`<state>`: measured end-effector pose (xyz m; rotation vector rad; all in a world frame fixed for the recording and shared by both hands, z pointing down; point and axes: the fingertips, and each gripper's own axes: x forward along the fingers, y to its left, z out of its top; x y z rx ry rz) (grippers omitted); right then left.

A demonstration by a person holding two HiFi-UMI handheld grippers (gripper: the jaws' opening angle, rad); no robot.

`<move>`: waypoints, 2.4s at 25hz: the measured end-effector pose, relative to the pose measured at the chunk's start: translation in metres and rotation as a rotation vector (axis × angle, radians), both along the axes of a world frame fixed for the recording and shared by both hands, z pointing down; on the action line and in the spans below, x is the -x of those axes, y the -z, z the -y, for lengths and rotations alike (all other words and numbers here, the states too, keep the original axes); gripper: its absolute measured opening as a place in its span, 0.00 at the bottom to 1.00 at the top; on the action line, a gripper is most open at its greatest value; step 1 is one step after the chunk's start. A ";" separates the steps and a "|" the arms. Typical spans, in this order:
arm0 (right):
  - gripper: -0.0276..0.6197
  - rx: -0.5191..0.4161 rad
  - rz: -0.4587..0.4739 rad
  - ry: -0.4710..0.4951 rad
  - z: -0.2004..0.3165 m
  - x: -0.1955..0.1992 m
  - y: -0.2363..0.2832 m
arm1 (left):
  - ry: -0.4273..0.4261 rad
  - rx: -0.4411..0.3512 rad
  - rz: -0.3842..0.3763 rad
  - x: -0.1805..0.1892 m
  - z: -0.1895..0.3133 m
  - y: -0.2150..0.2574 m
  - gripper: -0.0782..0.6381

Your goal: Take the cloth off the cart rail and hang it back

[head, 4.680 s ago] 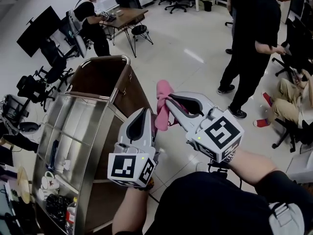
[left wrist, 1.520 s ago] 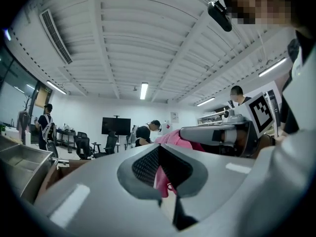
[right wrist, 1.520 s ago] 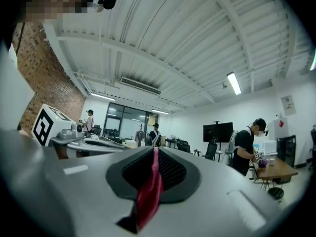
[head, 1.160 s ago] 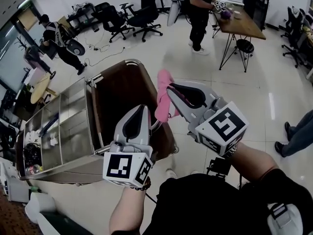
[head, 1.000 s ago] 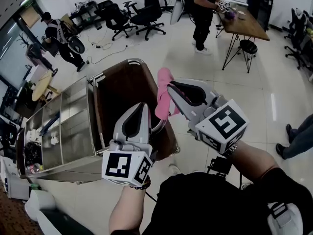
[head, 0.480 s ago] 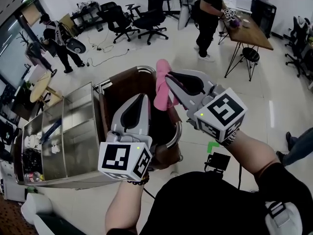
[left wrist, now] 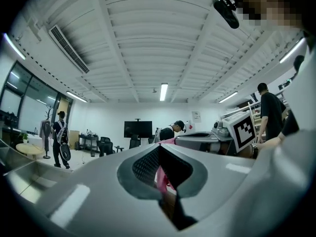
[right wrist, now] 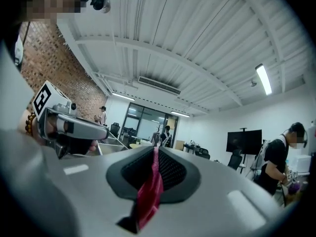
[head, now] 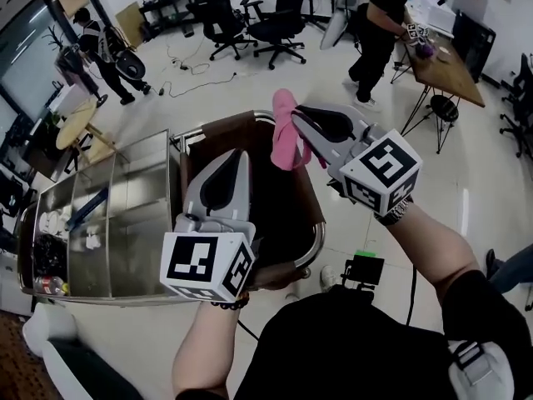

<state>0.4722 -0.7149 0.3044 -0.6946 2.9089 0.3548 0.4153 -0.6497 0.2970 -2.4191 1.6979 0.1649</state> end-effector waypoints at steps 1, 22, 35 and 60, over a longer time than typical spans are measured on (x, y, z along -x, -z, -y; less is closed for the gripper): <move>0.09 -0.001 -0.007 0.008 0.008 0.003 -0.003 | 0.015 0.002 -0.003 0.003 0.006 -0.002 0.11; 0.09 0.063 -0.116 0.210 0.142 0.016 -0.076 | 0.162 0.100 -0.027 -0.012 0.147 -0.046 0.11; 0.23 0.190 -0.262 0.181 0.144 0.030 -0.158 | 0.125 0.130 -0.034 -0.007 0.153 -0.065 0.11; 0.08 0.133 -0.086 -0.039 0.011 -0.010 -0.050 | -0.106 0.072 -0.017 -0.035 0.035 -0.015 0.11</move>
